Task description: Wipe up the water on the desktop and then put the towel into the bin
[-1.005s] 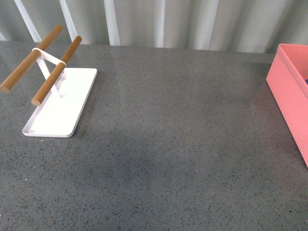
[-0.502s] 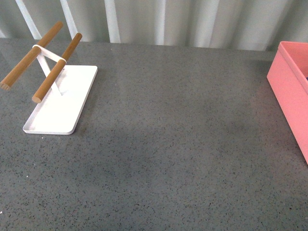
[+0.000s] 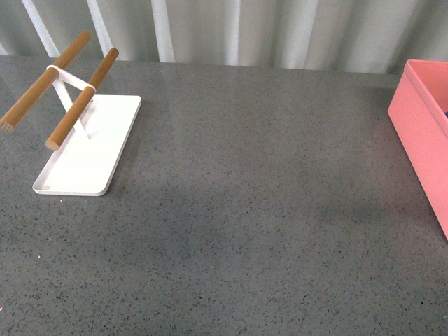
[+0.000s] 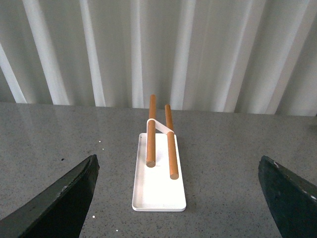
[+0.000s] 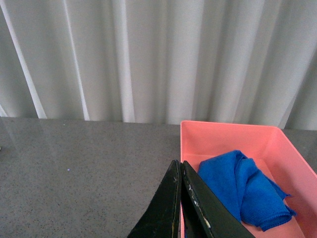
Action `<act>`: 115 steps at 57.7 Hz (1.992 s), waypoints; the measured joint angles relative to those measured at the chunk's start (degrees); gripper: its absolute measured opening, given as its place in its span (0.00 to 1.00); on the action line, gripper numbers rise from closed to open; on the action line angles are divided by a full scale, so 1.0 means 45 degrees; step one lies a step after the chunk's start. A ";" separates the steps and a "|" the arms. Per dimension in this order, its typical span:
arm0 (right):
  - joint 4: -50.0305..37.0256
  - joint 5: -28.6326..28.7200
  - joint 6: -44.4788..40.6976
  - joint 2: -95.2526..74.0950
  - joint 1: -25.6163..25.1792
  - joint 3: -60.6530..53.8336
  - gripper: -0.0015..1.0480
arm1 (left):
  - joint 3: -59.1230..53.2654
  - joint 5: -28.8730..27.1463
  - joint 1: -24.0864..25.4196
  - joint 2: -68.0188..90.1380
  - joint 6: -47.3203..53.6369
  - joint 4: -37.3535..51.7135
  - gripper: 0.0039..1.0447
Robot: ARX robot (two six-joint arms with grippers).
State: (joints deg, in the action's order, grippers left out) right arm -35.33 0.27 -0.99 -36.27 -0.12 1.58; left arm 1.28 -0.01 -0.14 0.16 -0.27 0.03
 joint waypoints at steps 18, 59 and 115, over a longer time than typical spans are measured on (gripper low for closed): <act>0.2312 -0.0005 0.0019 0.2487 0.0000 -0.0034 0.03 | 0.0000 0.0000 0.0000 0.0000 0.0000 0.0000 0.94; 0.7752 -0.0049 0.0092 0.7665 0.0005 -0.0034 0.03 | 0.0000 -0.0005 0.0000 0.0000 0.0000 0.0000 0.94; 0.7830 -0.0049 0.0102 0.8004 0.0005 -0.0034 0.93 | 0.0000 0.0000 0.0000 -0.0010 0.0000 0.0000 0.94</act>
State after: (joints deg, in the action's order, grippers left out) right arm -0.10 0.05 -0.54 -0.25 -0.10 1.43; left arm 1.28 -0.01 -0.14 0.12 -0.27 0.03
